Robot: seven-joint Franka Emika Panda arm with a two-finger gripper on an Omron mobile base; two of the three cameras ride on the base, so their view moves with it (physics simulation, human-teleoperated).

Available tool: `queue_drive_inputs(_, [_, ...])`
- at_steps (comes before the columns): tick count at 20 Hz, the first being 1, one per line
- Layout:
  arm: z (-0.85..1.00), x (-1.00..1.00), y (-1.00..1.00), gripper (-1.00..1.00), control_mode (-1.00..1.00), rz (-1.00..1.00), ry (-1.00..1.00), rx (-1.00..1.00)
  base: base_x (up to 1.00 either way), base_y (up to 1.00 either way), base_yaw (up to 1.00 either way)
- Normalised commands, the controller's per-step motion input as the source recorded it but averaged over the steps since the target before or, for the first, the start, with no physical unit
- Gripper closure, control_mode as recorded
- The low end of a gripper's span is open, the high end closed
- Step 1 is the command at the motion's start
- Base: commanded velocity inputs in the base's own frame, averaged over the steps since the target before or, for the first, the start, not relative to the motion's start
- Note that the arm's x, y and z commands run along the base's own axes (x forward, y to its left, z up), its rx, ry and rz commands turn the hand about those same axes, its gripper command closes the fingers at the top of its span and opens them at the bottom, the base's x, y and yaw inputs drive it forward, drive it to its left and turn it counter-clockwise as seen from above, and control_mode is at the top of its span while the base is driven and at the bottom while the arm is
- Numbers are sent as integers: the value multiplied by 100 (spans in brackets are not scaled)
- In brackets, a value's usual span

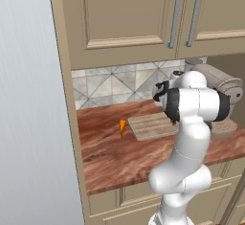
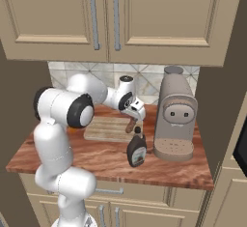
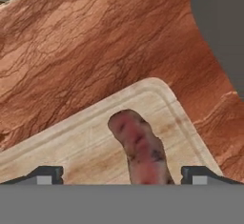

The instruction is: Retrieve the reheated potato from the microwave, then place the potato, cheese, and condiment on the cutting board.

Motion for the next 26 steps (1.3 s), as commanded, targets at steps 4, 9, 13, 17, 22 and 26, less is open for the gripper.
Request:
queue_drive_inputs(4, [20,-37,0,-100,-100,0,-9,0,0,0,0])
queue_drive_inputs(9, [25,-36,13,-100,-100,0,-11,0,0,0,0])
queue_drive_inputs(13, [38,-28,20,-100,-100,0,-7,0,0,0,0])
queue_drive_inputs(17, [43,-40,9,-100,-100,0,-1,-3,0,0,0])
queue_drive_inputs(22, [39,-52,10,-100,-100,0,-2,-8,0,0,0])
queue_drive_inputs(26, [37,-55,14,-100,-100,-4,0,-7,0,0,0])
